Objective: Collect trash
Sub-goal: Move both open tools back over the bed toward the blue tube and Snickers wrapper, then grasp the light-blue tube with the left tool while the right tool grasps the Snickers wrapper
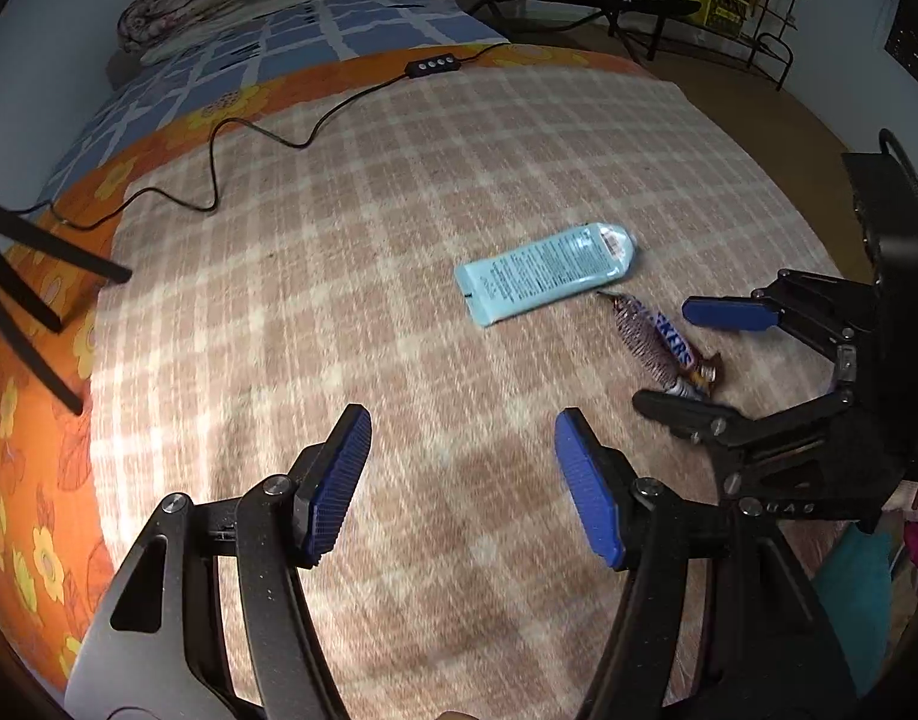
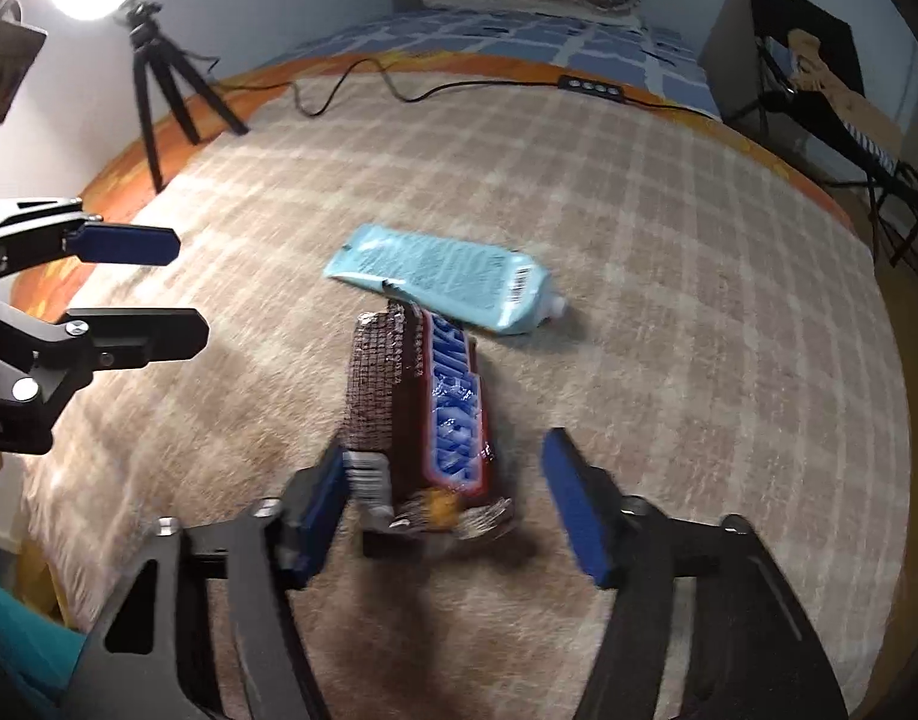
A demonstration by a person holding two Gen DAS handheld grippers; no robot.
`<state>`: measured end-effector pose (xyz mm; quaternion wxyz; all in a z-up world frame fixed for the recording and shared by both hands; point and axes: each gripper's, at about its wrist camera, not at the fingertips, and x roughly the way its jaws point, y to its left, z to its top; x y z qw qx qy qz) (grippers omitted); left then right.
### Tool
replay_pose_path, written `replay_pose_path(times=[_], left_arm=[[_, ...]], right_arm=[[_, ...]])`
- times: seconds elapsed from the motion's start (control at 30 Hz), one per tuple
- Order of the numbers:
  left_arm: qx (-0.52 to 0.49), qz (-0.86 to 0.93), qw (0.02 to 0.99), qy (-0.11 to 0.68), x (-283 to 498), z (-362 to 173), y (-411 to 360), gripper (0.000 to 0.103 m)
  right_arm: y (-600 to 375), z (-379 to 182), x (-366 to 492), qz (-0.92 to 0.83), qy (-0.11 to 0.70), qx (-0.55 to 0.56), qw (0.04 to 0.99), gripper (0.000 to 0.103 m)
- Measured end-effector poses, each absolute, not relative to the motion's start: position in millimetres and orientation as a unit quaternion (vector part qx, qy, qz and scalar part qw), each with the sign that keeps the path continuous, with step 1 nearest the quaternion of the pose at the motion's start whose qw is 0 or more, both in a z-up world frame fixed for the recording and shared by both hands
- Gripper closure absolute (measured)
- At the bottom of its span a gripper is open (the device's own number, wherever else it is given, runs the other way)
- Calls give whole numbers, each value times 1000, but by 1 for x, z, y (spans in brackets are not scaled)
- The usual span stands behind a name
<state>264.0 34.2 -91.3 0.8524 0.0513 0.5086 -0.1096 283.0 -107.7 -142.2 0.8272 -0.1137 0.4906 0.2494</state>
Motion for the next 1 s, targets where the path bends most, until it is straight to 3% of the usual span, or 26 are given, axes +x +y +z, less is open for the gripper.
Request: replay_pose_path(times=[0.13,0.2,0.4,0.6,0.8,0.87,0.93,1.0], left_arm=[[54,-119,849,512,275,-96,27,37],[64,-126,849,510,280,-97,19,37],[123,-148,839,508,301,-110,-15,37],[197,-164,825,504,323,-127,-50,37],[190,-169,824,507,350,-129,-58,37],[164,-171,824,514,360,-130,-54,37],[133,-175,826,519,367,-133,-50,37],[116,-178,829,518,372,-133,-47,39]], right_arm=[[-123,-140,285,248,492,-95,829,80],[-135,-139,286,247,495,-76,830,89],[-157,-140,289,246,496,-52,831,93],[-174,-140,285,254,500,-43,827,93],[-183,-139,282,264,504,-40,821,93],[-188,-139,281,262,509,-31,819,88],[-196,-140,279,267,517,-8,813,69],[-209,-139,275,267,521,24,811,58]])
